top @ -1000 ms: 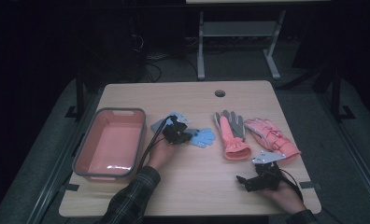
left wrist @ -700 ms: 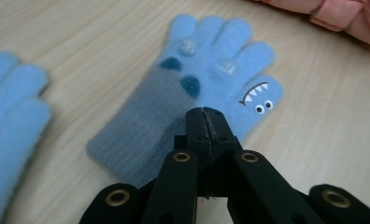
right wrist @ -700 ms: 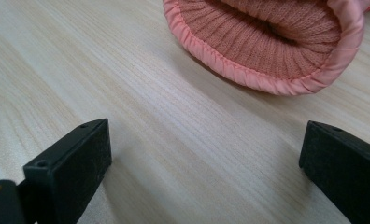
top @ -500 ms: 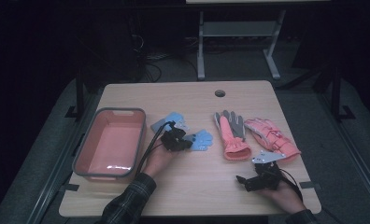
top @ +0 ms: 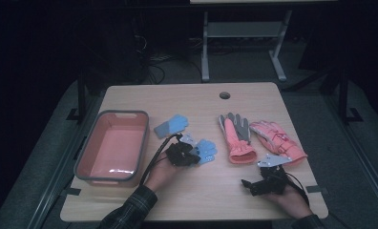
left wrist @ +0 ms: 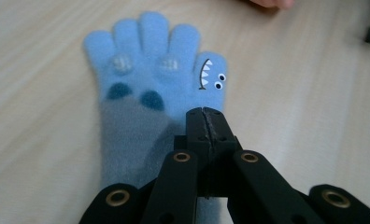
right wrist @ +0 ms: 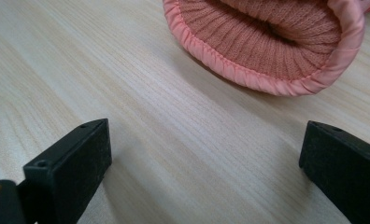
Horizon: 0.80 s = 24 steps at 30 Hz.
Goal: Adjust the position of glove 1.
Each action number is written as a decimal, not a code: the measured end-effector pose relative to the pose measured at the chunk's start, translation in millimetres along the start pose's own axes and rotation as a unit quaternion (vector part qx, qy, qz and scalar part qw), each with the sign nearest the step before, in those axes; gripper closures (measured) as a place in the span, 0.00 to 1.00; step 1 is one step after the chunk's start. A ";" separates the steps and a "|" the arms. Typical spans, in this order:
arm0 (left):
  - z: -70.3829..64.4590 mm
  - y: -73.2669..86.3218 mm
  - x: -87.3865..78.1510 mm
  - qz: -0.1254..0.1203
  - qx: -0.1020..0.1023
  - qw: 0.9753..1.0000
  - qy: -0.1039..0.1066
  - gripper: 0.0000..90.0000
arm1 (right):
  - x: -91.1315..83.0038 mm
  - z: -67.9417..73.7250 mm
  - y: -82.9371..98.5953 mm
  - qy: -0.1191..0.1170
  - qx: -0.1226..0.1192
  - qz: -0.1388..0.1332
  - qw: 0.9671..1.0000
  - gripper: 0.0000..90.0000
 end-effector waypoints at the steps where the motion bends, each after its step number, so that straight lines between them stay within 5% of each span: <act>1: -3.6 0.3 0.5 -0.002 0.000 1.000 0.004 1.00 | -0.1 -0.1 0.0 0.000 -0.001 0.000 1.000 0.02; 7: -17.6 1.7 -3.0 -0.011 0.009 1.000 0.023 0.99 | 0.0 -0.4 0.1 0.000 -0.002 0.001 1.000 0.02; 13: -3.1 -10.9 -19.0 -0.045 0.027 0.998 -0.033 0.92 | -0.1 -0.1 0.0 0.000 -0.001 0.001 1.000 0.02; 21: 4.0 -8.0 -2.1 -0.027 0.029 0.999 -0.033 0.81 | -0.1 -0.1 0.0 0.000 0.000 0.001 1.000 0.02; 24: 5.2 -4.5 5.5 -0.010 0.033 0.999 -0.039 0.86 | -0.1 -0.1 0.1 0.000 -0.001 0.001 1.000 0.02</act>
Point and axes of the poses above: each handheld gripper's, and its own axes: x roughly forward along the jaws, y roughly out of its underside, z roughly to its left, the point moved 6 cm from there along x, roughly forward along the jaws, and after that the axes turned 1 degree about y, right-handed, at the moved point
